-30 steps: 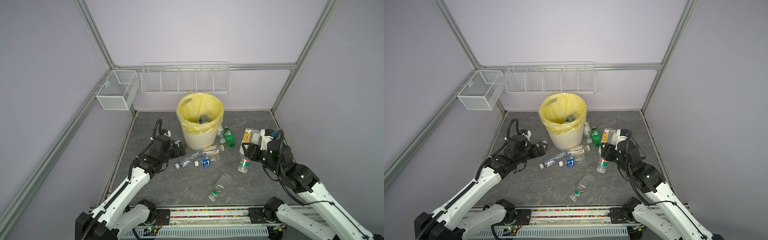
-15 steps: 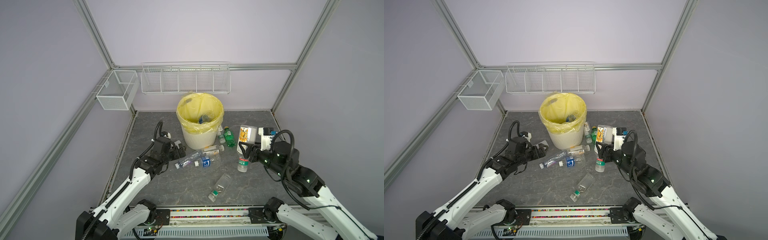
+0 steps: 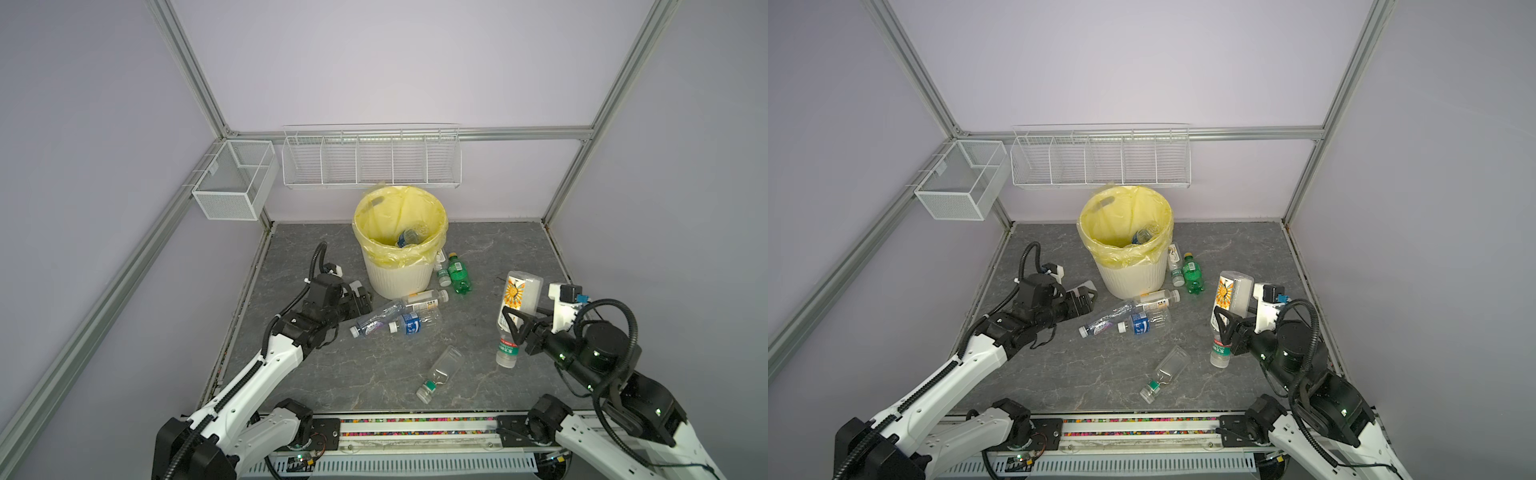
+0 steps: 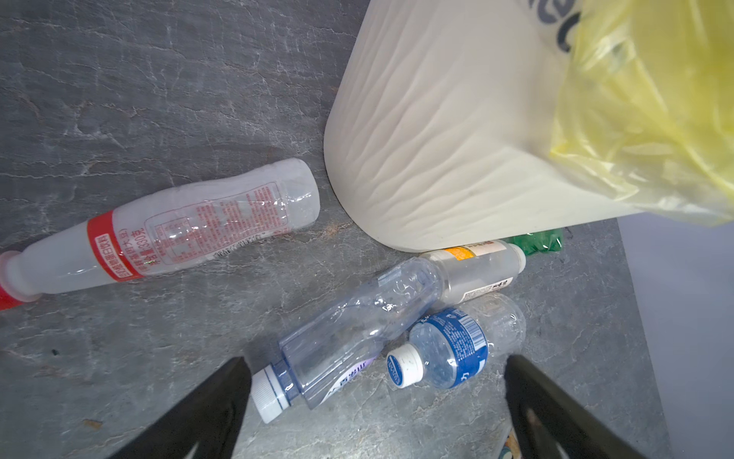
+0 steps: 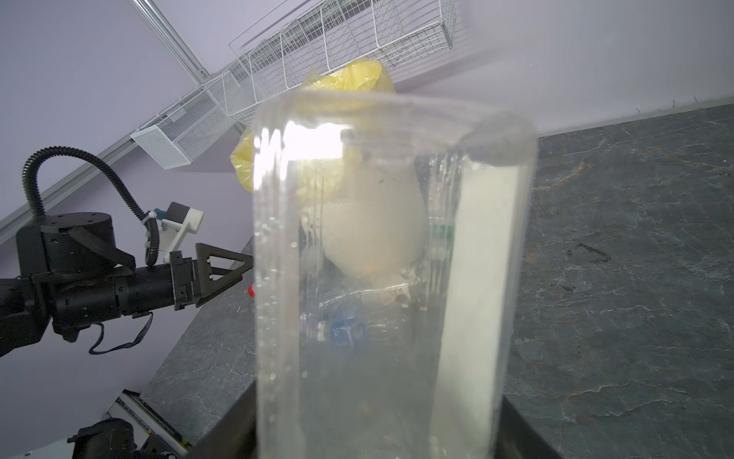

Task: Throw the plastic bottles in the bin
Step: 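Lift the clear square bottle with the right gripper and carry it over the bin, then open the right gripper to drop the clear square bottle into the bin, then draw the right gripper back from the bin while the left gripper moves toward the robot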

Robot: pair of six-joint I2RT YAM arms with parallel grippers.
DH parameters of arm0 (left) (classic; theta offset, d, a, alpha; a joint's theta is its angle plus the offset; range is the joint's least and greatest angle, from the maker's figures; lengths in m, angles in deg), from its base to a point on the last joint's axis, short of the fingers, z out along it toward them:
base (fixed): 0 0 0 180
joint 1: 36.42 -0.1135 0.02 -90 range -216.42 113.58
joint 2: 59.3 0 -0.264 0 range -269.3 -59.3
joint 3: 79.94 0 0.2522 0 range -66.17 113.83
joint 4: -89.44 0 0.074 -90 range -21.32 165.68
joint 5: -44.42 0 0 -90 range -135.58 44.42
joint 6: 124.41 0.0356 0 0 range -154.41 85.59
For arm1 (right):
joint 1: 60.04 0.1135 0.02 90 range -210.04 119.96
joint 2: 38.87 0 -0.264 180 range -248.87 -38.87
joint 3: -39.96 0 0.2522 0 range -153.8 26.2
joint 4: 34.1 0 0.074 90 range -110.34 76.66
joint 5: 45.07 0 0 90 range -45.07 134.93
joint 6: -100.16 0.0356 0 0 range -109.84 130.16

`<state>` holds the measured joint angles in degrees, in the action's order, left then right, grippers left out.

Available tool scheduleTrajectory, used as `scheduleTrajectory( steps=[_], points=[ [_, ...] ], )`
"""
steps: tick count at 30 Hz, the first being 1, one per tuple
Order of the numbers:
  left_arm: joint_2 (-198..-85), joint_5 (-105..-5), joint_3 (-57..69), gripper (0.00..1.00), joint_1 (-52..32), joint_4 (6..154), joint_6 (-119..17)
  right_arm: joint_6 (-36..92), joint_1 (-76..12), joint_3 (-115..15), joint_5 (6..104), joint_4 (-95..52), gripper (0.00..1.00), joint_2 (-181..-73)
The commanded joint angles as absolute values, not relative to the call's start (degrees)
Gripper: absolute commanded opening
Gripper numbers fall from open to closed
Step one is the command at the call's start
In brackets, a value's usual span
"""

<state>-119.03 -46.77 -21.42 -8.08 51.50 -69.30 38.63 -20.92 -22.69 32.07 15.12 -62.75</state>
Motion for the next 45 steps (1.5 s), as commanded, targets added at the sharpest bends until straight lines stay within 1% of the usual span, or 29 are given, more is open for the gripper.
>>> scheduleTrajectory(
  steps=[1, 5, 8, 11, 15, 17, 18, 19, 20, 21, 22, 23, 24, 26, 31, 33, 36, 40, 45],
  points=[
    [-119.3, -47.1, -22.1, 1.0, -8.4, 52.5, -70.2, 37.6, -20.6, -25.8, 33.4, 12.0, 0.64, -66.3],
    [-118.8, -47.0, -22.5, 1.0, -8.4, 52.4, -70.3, 35.1, -20.6, -32.6, 34.3, 8.5, 0.64, -75.3],
    [-118.4, -46.8, -22.6, 1.0, -8.4, 52.2, -70.4, 34.2, -20.5, -40.1, 33.9, 4.5, 0.64, -84.2],
    [-118.3, -46.7, -22.7, 1.0, -8.4, 52.2, -70.6, 33.6, -20.5, -51.2, 31.4, 2.8, 0.63, -96.1],
    [-118.7, -47.1, -22.6, 0.99, -8.4, 52.8, -71.1, 33.1, -20.5, -67.7, 31.6, -1.9, 0.63, -114.8],
    [-119.4, -47.4, -21.8, 1.0, -8.4, 52.8, -71.2, 32.1, -20.8, -79.4, 32.8, 0.3, 0.68, -124.7],
    [-119.8, -47.5, -21.1, 1.0, -8.4, 52.2, -71.0, 32.0, -20.8, -86.9, 32.0, 4.6, 0.79, -130.0],
    [-120.1, -47.5, -20.3, 1.0, -8.4, 51.5, -70.8, 31.9, -21.0, -94.0, 30.8, 9.4, 0.97, -134.7],
    [-120.1, -47.4, -19.9, 1.0, -8.4, 51.0, -70.6, 31.9, -21.3, -99.3, 30.4, 13.0, 0.96, -137.9],
    [-120.1, -47.1, -19.6, 1.0, -8.4, 50.4, -70.5, 31.9, -21.6, -105.1, 30.8, 17.1, 0.91, -141.4],
    [-119.7, -46.8, -19.6, 0.99, -8.4, 50.2, -70.4, 31.9, -22.1, -109.8, 32.1, 21.3, 0.88, -144.1],
    [-119.3, -46.6, -19.8, 1.0, -8.4, 50.1, -70.3, 31.8, -22.3, -112.6, 32.6, 24.0, 0.88, -145.3],
    [-118.9, -46.3, -20.1, 1.0, -8.4, 50.1, -70.3, 31.4, -22.2, -113.3, 32.6, 25.8, 0.88, -145.2],
    [-118.2, -45.8, -20.9, 0.99, -8.4, 50.4, -70.3, 30.4, -22.2, -108.0, 31.6, 25.1, 0.88, -140.7],
    [-118.6, -46.7, -20.8, 0.99, -8.4, 51.6, -70.7, 28.4, -22.6, -67.6, 30.8, 2.3, 0.88, -114.1],
    [-119.5, -46.9, -20.6, 1.0, -8.4, 52.2, -70.6, 28.6, -22.8, -57.6, 30.0, -0.6, 0.88, -106.5],
    [-121.2, -46.9, -20.4, 1.0, -8.4, 53.7, -70.5, 29.8, -22.8, -50.0, 28.1, 2.8, 0.88, -99.9],
    [-122.8, -47.2, -20.8, 0.99, -8.3, 56.4, -71.5, 32.0, -22.9, -43.9, 25.2, 9.0, 0.88, -94.1],
    [-123.5, -47.7, -21.5, 1.0, -8.4, 58.4, -72.4, 34.3, -23.0, -36.4, 23.0, 11.1, 0.88, -87.9]
  ],
)
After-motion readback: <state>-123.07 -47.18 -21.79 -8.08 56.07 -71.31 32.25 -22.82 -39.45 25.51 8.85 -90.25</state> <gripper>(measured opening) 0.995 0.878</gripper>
